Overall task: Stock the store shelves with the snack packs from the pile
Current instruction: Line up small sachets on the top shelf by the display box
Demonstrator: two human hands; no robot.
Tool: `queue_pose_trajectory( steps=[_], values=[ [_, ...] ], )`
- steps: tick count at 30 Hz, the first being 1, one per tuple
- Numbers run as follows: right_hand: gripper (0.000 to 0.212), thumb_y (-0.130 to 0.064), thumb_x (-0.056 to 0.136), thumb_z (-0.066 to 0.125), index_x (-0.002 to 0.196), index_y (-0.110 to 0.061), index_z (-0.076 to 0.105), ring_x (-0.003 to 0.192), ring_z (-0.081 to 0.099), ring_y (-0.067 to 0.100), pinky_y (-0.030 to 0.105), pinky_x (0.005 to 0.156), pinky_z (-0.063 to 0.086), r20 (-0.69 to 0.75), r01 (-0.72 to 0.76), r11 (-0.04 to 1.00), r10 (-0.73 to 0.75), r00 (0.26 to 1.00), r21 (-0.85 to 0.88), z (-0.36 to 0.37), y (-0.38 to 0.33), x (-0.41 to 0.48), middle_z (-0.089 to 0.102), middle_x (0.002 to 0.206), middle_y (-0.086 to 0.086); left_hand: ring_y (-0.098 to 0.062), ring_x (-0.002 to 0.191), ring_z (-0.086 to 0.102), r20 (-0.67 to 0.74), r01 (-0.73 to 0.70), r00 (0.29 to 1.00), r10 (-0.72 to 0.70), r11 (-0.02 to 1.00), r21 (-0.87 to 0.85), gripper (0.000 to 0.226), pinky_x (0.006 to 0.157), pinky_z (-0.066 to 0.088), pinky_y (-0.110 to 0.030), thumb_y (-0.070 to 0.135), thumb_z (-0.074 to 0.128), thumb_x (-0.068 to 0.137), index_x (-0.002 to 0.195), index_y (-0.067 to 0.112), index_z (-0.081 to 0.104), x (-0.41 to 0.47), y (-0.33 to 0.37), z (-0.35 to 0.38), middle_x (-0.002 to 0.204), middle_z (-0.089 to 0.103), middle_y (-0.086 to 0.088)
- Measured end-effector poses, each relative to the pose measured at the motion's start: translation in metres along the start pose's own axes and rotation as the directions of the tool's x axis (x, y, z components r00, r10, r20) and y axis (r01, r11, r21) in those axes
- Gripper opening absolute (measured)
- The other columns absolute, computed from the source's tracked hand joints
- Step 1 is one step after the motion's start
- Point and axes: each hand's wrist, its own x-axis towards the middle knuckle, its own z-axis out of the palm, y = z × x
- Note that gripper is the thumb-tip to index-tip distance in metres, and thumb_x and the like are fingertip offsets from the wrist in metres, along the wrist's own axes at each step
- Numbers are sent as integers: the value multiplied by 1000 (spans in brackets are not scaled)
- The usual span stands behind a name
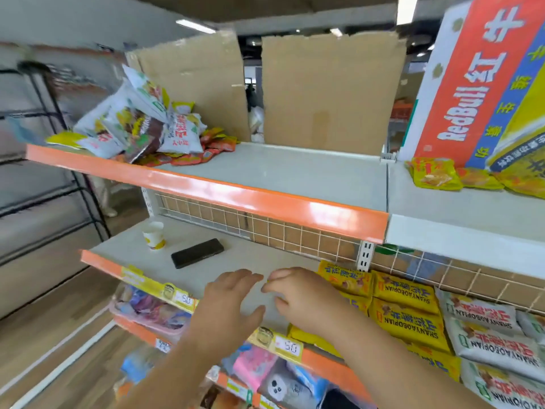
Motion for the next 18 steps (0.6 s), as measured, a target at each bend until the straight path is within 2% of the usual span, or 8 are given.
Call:
queue_pose_trajectory(
  steps=[5, 7, 9, 12, 14, 18],
  values=[
    [34, -22, 86, 53, 116, -28, 69, 108, 61, 21, 40, 90, 52, -191, 245, 965, -224, 956, 92, -49, -64, 39, 66, 115, -4, -10, 116, 55, -278, 111, 955, -105, 994, 6, 49, 103, 37, -18, 45, 60, 81, 127, 29, 63, -2, 1, -99, 123, 59, 16],
    [30, -20, 85, 54, 109, -25, 71, 101, 62, 20, 38, 87, 52, -273, 318, 939, -274, 922, 132, -74, -79, 45, 67, 106, -4, -12, 120, 55, -328, 133, 938, -113, 990, 37, 49, 105, 36, -21, 43, 61, 82, 129, 28, 61, 7, 10, -134, 128, 61, 12],
    [31, -17, 87, 59, 113, -26, 72, 104, 60, 18, 30, 89, 49, -350, 356, 927, -296, 889, 118, -104, -86, 49, 69, 110, -3, -15, 119, 55, -375, 129, 923, -92, 989, 77, 49, 103, 38, -24, 39, 62, 83, 130, 26, 61, 18, 19, -162, 129, 63, 8],
    [34, -19, 90, 61, 120, -30, 71, 111, 59, 16, 30, 91, 48, -413, 350, 933, -286, 865, 87, -153, -86, 52, 66, 120, -6, -14, 118, 53, -418, 136, 905, -73, 983, 123, 47, 100, 43, -29, 34, 69, 86, 132, 29, 60, 38, 36, -193, 130, 62, 8],
    [33, -19, 91, 61, 121, -28, 71, 112, 58, 15, 27, 93, 45, -415, 329, 942, -273, 868, 69, -182, -79, 55, 66, 123, -5, -15, 120, 52, -421, 140, 904, -68, 980, 141, 48, 100, 42, -28, 31, 70, 87, 134, 30, 59, 53, 45, -207, 132, 61, 7],
    [30, -17, 92, 60, 118, -27, 72, 102, 60, 17, 30, 86, 46, -412, 249, 967, -202, 889, 63, -228, -56, 58, 65, 110, -6, -15, 125, 53, -393, 180, 911, -125, 978, 106, 50, 103, 47, -38, 38, 65, 90, 139, 37, 53, 82, 61, -226, 138, 58, 8]
  ],
)
